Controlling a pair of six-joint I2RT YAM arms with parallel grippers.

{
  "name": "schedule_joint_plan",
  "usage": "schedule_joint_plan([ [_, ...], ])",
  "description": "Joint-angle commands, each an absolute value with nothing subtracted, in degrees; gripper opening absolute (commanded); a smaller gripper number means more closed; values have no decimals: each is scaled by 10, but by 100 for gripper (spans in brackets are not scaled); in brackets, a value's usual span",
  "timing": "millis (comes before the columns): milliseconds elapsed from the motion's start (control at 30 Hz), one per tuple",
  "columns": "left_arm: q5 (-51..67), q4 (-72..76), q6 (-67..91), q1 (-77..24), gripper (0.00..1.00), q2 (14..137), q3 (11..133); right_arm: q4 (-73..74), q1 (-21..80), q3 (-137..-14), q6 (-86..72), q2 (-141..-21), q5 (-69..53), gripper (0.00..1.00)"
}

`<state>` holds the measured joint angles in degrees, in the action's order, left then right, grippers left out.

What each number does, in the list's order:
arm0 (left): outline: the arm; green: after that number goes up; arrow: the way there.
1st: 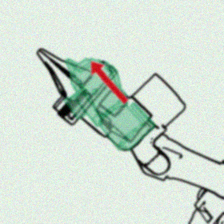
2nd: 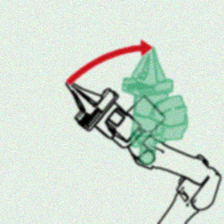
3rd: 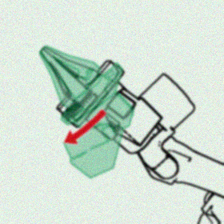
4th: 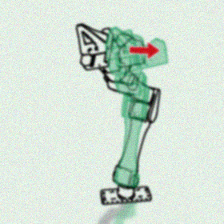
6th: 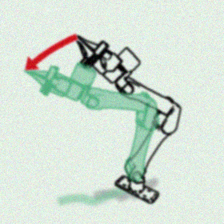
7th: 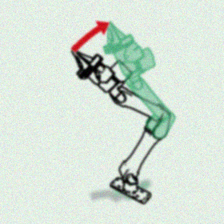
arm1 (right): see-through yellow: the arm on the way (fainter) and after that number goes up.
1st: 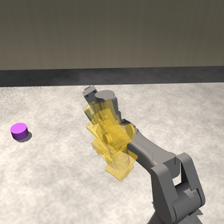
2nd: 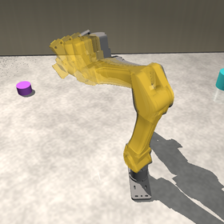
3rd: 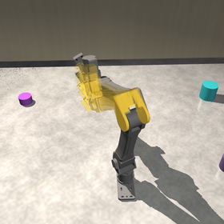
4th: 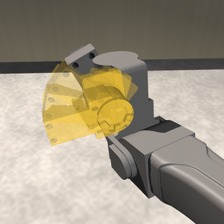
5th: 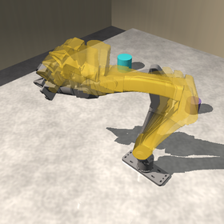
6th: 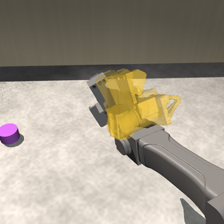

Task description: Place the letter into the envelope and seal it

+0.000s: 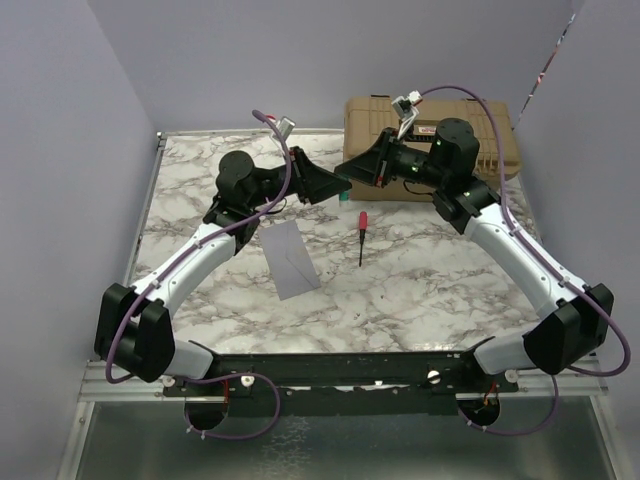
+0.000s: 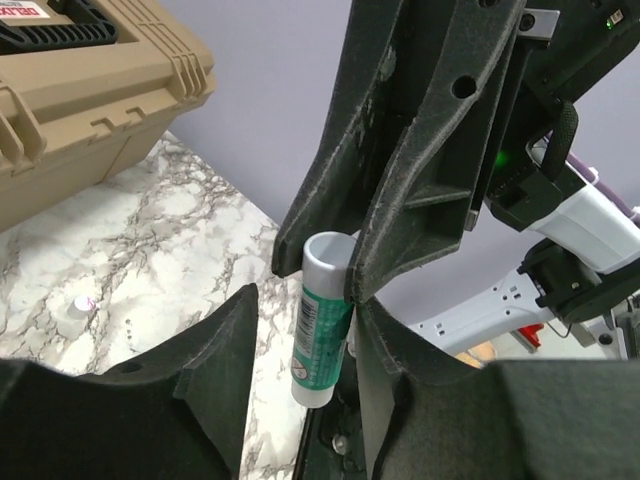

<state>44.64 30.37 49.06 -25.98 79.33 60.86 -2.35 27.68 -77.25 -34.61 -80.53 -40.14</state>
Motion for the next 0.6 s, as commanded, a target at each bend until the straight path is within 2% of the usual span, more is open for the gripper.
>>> schedule_joint_plan([
  [0, 469, 302, 486, -258, 38, 801, 619, -69, 281, -767, -374, -812, -433, 6],
  [33, 468, 302, 484, -258, 31, 802, 620, -69, 281, -766, -375, -812, -432, 7],
  [67, 468, 302, 482, -258, 21, 802, 622, -67, 281, -765, -376, -813, -431, 8],
  [100, 468, 302, 481, -258, 9, 804, 624, -62, 281, -767, -375, -812, -428, 14],
  [133, 466, 302, 481, -258, 0, 804, 625, -53, 281, -768, -374, -810, -421, 26],
  [167, 460, 302, 479, -258, 0, 805, 624, -41, 281, -769, -370, -805, -404, 40],
  [200, 454, 302, 478, -258, 0, 804, 623, -31, 280, -767, -367, -797, -380, 50],
  [300, 379, 276, 463, -258, 0, 794, 610, 7, 280, -752, -357, -765, -263, 66],
  [367, 306, 252, 460, -258, 0, 786, 597, 20, 280, -731, -351, -743, -196, 71],
  [433, 236, 240, 473, -258, 0, 781, 583, 35, 281, -717, -329, -736, -168, 72],
  [567, 193, 240, 513, -258, 0, 785, 581, 62, 282, -708, -240, -745, -233, 72],
])
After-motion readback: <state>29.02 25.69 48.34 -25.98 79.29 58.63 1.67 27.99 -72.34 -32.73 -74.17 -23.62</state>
